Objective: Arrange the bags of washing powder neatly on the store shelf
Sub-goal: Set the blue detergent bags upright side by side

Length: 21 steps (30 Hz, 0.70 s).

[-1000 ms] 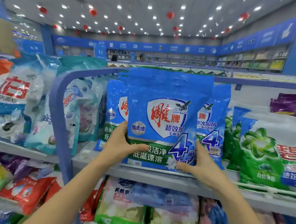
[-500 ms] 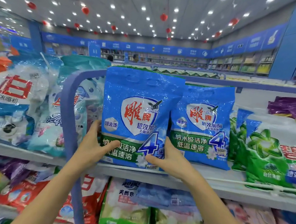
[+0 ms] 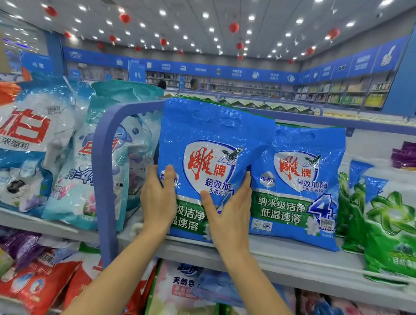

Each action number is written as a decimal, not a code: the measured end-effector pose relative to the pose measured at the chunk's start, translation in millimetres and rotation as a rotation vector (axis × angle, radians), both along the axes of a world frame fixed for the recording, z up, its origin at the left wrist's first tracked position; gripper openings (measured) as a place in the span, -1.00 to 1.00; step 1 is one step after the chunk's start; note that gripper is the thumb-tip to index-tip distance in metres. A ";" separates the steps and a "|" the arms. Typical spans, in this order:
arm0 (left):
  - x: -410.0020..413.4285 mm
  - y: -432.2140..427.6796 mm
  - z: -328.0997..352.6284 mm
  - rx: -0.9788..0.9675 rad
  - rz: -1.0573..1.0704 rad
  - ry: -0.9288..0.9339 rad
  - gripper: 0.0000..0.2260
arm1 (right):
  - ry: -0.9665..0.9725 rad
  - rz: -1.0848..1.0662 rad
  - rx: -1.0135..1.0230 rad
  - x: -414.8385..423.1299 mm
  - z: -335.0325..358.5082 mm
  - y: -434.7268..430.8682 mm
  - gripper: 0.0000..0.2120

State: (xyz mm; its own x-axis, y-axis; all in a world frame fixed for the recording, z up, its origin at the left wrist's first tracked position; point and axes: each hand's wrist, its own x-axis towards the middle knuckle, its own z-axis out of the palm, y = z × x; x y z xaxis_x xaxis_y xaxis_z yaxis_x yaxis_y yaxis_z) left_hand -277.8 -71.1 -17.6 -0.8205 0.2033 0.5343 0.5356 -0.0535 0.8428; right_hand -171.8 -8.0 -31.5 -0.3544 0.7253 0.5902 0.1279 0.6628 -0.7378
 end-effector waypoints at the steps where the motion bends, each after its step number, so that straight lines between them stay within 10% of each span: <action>1: -1.1 3.0 0.2 -0.001 0.005 0.002 -0.79 | -0.009 -0.003 0.008 -2.0 0.3 2.9 -0.06; 21: -10.7 -0.6 0.3 -0.150 0.064 -0.038 -0.59 | -0.035 -0.050 0.147 12.0 17.8 29.8 -0.14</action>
